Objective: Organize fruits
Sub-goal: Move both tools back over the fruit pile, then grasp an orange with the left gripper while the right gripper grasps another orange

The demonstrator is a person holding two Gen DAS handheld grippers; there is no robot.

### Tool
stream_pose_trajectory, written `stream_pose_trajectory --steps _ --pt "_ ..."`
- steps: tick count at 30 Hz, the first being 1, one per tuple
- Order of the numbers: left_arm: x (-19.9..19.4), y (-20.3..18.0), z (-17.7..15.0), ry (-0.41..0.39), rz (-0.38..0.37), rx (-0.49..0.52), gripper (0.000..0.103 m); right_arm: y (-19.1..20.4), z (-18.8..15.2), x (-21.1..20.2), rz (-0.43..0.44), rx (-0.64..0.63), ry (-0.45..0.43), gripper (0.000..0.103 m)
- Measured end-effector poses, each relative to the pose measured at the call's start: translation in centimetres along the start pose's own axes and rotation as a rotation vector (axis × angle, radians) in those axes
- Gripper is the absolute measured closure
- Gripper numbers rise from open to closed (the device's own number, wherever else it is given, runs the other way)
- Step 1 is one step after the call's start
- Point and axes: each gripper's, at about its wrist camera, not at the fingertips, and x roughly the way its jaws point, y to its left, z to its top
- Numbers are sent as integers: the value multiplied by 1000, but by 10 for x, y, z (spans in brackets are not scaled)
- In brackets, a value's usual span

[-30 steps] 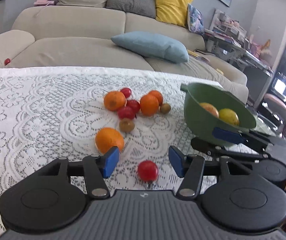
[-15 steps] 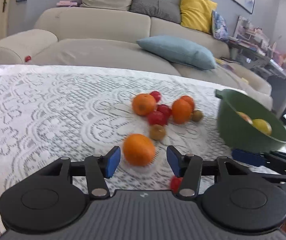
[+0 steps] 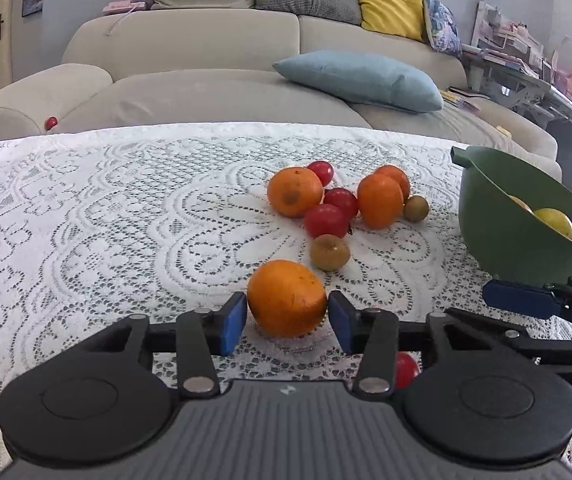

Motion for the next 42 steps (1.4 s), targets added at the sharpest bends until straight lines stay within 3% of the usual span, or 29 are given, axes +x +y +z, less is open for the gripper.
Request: stream_pose_trajectory --steps 18,26,29,32,37,42 --pt "-2 9 12 -35 3 -38 54 15 22 22 -29 -90 -33 59" --pt "2 17 19 -45 7 -67 54 24 42 51 -117 -176 -77 65" --pt "3 20 20 -47 10 -77 54 34 49 63 -193 -263 -107 66" --pt "3 22 20 -46 16 -82 54 42 54 76 -232 -352 -99 65" --pt "4 24 20 -44 13 -86 54 34 58 93 -257 -360 -40 65" --pt "6 24 19 -33 11 -92 54 40 50 98 -278 -417 -34 62"
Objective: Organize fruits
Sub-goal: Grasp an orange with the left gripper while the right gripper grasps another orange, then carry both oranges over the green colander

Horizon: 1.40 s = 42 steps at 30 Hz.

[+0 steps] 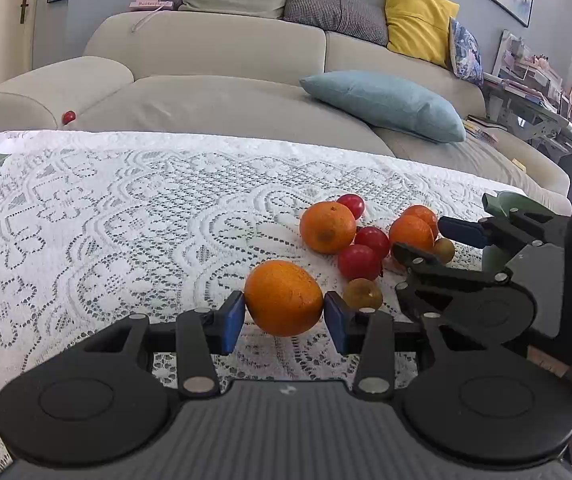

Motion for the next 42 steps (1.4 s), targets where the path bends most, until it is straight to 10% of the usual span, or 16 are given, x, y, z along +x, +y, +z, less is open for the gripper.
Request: stream_pose_trajectory --steps 17,42 --pt "-1 1 -3 1 -1 -7 54 7 -6 -2 -25 -70 0 67" --pt "-36 -41 26 2 -82 35 54 -87 1 -110 154 201 -121 68"
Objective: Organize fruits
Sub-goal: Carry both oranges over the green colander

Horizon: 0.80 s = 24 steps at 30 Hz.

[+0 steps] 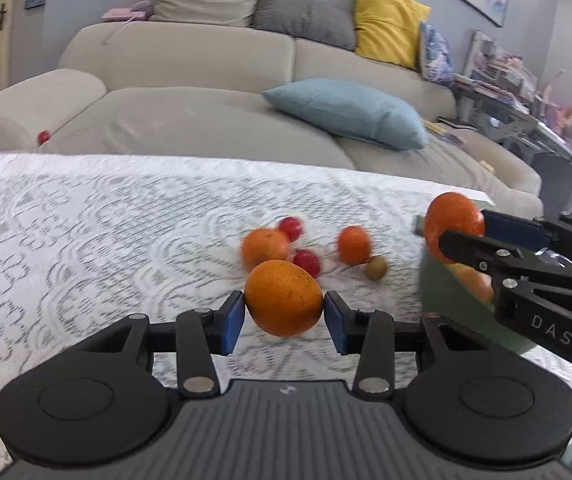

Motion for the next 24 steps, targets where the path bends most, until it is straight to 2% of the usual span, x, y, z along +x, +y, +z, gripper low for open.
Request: stream_pose_trajectory --steps 6,19,24 --pt "1 -33 11 4 -74 65 54 -38 -2 -13 18 75 29 68" --pt "22 -114 32 41 -236 236 54 -102 -21 -19 -25 88 144 68" --pt "44 -140 34 79 -250 300 54 -121 -29 -16 -41 114 180 68"
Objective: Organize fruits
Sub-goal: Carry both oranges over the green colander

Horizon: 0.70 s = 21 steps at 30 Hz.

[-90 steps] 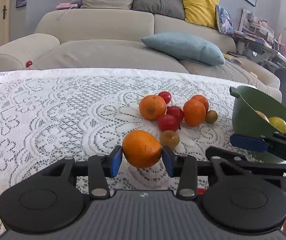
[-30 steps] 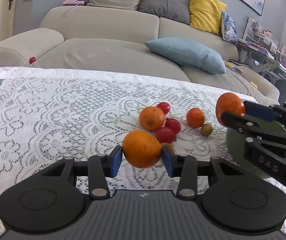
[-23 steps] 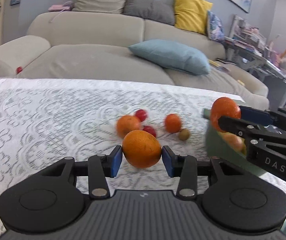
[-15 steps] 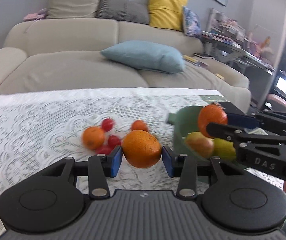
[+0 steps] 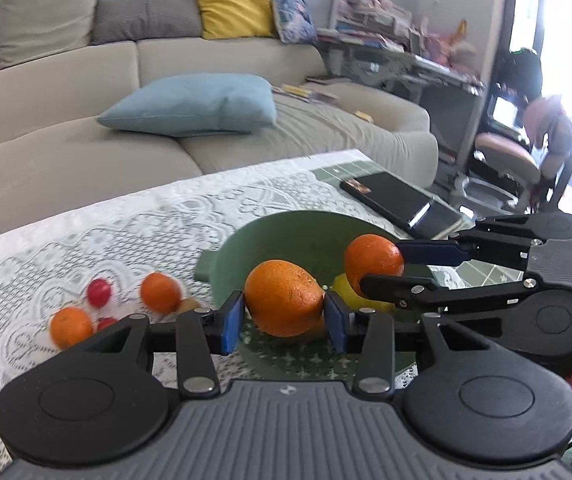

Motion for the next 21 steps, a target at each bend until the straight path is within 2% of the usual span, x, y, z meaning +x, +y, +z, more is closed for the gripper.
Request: stream_pose_trajectory --steps 4,10,21 --pt "16 -9 3 34 -9 29 54 -10 -4 6 2 24 24 68" --pt "35 -15 4 82 22 76 54 -21 -9 15 -7 36 50 68" --pt "57 -4 9 116 21 36 54 -26 3 28 -16 21 57 68"
